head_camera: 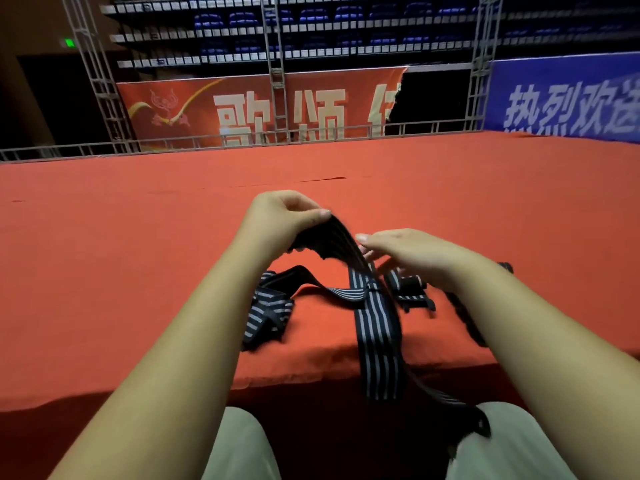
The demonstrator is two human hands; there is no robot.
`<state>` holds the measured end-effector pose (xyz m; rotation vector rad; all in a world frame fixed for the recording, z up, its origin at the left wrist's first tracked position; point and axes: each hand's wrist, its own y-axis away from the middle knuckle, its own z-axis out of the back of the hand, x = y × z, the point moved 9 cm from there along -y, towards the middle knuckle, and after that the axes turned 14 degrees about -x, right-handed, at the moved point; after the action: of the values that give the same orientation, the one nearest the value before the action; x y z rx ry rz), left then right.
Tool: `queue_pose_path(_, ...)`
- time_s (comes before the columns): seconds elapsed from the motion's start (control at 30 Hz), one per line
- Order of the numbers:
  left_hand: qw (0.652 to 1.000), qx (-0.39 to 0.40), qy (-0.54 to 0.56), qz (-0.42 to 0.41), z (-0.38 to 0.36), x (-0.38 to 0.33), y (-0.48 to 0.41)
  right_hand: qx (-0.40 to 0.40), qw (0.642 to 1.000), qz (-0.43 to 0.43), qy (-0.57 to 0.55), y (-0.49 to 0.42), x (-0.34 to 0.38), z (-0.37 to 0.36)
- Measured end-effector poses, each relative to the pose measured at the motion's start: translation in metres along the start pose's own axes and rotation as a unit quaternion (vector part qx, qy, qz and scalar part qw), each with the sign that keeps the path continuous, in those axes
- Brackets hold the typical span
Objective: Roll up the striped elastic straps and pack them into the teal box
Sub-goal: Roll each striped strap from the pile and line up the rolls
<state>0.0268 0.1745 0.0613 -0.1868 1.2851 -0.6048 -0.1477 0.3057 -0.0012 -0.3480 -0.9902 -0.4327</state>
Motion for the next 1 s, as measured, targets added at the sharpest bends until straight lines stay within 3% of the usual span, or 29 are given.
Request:
queue_pose_path(0.13, 0.998, 0.061, -0.028, 0.012, -0.021, -0.011, 0.013, 0.034, 0.997, 0.071, -0.027, 0.01, 0.021, -0.016)
queue_pose_path(0.27, 0.997, 0.053, -0.009, 0.055, -0.012, 0.002, 0.012, -0.011, 0.996, 0.064, -0.055, 0.007, 0.017, -0.011)
queue_pose_path(0.43, 0.964, 0.077, 0.178, 0.179, -0.018, 0.03, 0.022, -0.029, 0.993, 0.017, -0.113, 0.007, 0.0, -0.007)
queue_pose_path(0.57, 0.976, 0.025, 0.165, 0.142, -0.03, 0.044, 0.025, -0.033, 0.989, 0.016, -0.145, 0.006, -0.013, -0.004)
queue_pose_path(0.67, 0.978, 0.0, 0.156, 0.139, -0.054, 0.059, 0.025, -0.033, 0.994, 0.014, -0.108, 0.002, -0.032, -0.008)
queue_pose_path(0.8, 0.992, 0.011, 0.031, 0.122, -0.09, 0.102, 0.021, -0.121, 0.989, 0.003, -0.089, -0.013, -0.058, 0.011)
queue_pose_path(0.9, 0.987, 0.032, -0.156, 0.016, -0.105, 0.126, 0.023, -0.146, 0.988, 0.023, -0.049, -0.023, -0.073, 0.022)
queue_pose_path(1.0, 0.963, 0.073, -0.255, -0.056, -0.128, 0.147, 0.024, -0.169, 0.986, 0.014, -0.001, -0.038, -0.093, 0.025)
